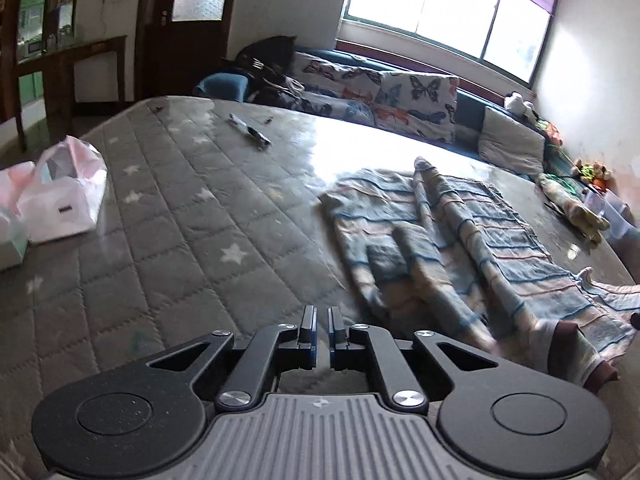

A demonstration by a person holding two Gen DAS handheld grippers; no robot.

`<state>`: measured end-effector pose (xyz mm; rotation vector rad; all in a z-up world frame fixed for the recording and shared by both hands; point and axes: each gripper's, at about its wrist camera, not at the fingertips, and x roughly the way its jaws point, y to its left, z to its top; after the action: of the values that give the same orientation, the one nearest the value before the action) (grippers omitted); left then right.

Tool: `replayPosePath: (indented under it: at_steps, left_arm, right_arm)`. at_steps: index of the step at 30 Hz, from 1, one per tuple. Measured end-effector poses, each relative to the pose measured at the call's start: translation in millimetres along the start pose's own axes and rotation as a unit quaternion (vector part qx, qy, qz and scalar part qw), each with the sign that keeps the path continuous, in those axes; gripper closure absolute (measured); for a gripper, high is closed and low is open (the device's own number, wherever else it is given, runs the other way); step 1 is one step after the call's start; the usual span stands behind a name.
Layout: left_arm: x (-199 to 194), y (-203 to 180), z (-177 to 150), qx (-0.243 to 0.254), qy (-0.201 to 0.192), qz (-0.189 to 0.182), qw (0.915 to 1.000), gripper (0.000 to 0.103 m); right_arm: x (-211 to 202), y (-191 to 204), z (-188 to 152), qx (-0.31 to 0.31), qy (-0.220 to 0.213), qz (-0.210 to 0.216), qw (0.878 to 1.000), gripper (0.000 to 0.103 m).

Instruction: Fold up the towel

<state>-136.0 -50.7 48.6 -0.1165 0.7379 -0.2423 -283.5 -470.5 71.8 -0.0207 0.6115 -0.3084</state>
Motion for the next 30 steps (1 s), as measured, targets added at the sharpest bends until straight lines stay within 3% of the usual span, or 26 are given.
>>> replayPosePath:
  at_steps: [1, 2, 5, 10, 13, 15, 24, 25, 26, 30]
  left_arm:
    - [0, -3, 0, 0.003, 0.0, -0.005, 1.0, 0.094]
    - [-1, -8, 0, 0.007, -0.001, -0.01, 0.9999, 0.086]
    - [1, -26, 4, 0.02, -0.01, -0.017, 0.9996, 0.048]
    - [19, -45, 14, 0.027, -0.001, -0.027, 0.9993, 0.046]
    - [33, -53, 17, 0.028, 0.011, -0.033, 0.999, 0.052]
    - [36, -57, 16, 0.033, 0.01, -0.034, 0.9988, 0.07]
    - [48, -60, 19, 0.033, 0.017, -0.027, 0.999, 0.071]
    - [49, -60, 19, 0.034, 0.016, -0.029, 0.9989, 0.076]
    - [49, -60, 19, 0.037, 0.014, -0.03, 0.9987, 0.089]
    - [43, -55, 19, 0.028, 0.006, -0.036, 0.9989, 0.1]
  right_arm:
    - [0, -2, -3, 0.005, 0.003, -0.002, 1.0, 0.099]
    - [0, -5, -6, 0.01, 0.006, -0.004, 1.0, 0.099]
    - [0, -11, -16, 0.025, 0.014, -0.01, 1.0, 0.099]
    - [2, -20, -27, 0.046, 0.024, -0.016, 0.999, 0.098]
    - [7, -20, -27, 0.056, 0.03, -0.015, 0.998, 0.096]
    - [10, -23, -28, 0.064, 0.033, -0.016, 0.997, 0.093]
    - [20, -41, -30, 0.12, 0.038, 0.0, 0.992, 0.09]
    - [21, -42, -30, 0.125, 0.038, 0.0, 0.991, 0.09]
    - [23, -43, -29, 0.131, 0.039, 0.001, 0.991, 0.09]
    - [28, -48, -29, 0.151, 0.036, 0.006, 0.988, 0.09]
